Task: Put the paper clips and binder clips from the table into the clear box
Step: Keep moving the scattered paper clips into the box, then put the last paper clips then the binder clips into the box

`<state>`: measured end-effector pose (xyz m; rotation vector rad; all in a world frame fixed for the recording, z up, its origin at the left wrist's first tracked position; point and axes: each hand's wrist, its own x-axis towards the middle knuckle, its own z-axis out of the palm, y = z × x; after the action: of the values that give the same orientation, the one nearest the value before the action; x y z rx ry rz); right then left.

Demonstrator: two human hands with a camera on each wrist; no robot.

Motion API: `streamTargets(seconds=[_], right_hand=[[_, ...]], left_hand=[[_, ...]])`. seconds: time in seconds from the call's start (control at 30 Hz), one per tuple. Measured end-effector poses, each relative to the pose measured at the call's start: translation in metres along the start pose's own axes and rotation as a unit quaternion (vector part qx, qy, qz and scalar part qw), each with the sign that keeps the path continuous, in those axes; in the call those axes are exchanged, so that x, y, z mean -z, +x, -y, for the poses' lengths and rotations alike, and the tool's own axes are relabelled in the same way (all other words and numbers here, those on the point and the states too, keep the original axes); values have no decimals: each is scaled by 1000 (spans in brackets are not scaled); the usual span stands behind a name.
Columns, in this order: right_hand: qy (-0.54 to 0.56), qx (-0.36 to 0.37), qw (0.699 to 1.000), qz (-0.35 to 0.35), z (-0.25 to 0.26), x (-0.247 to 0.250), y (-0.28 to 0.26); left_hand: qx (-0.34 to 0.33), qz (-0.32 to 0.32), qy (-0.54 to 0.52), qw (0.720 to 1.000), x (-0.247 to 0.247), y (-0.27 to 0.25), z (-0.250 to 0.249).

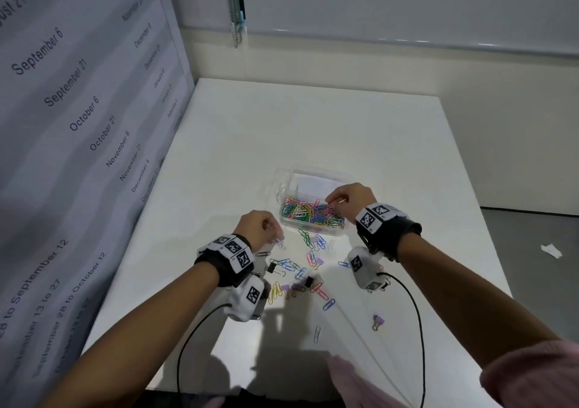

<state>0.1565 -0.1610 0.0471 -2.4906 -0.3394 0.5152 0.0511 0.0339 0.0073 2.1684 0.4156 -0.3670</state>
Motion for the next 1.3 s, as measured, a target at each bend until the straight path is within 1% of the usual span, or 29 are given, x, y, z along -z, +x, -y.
streamTargets(seconds=[0.13,0.2,0.3,0.37,0.47,0.53,0.6,0.63,0.73,0.77,0.83,0.9,1.0,1.07,1.17,1.23,1.3], right_hand=[[-38,-5,999,13,-10,-13,-2],[-91,15,995,50,-10,-23,-2],[-154,64,979,116,-4,-39,-5],[-155,86,974,143,1,-47,-7],[-115,90,979,146,0,-48,-11],[-89,74,986,123,-3,-42,-13],[-114,67,987,95,-4,-37,-14],[-135,66,984,95,-6,-36,-13],[-162,70,975,132,-5,-38,-12],[-159,74,974,141,-3,-40,-12],[-144,86,976,141,4,-42,-13],[-134,97,980,114,7,-45,-16],[-131,122,982,68,6,-54,-27],[-125,143,978,82,4,-61,-39],[-156,170,964,133,-4,-70,-60],[-165,184,957,154,-13,-76,-72],[-156,165,959,170,-22,-81,-80]], left_hand=[[-49,-44,-48,997,2,14,-30],[-65,-62,-39,995,-1,22,-45],[-55,-69,-30,996,-10,33,-61],[-32,-57,-19,998,-15,37,-64],[-18,-30,13,999,-16,34,-64],[-30,-28,33,999,-10,30,-61],[-46,-43,42,997,-1,24,-54],[-54,-53,42,996,3,21,-48],[-62,-68,47,995,14,13,-29],[-63,-65,53,994,17,9,-22],[-62,-38,78,994,21,-1,-10],[-64,17,113,991,21,-12,-1],[-57,92,188,976,11,-24,8],[-54,121,209,969,1,-26,14],[-63,125,241,960,-12,-28,18],[-70,124,259,955,-18,-27,21],[-75,118,260,955,-21,-28,24]])
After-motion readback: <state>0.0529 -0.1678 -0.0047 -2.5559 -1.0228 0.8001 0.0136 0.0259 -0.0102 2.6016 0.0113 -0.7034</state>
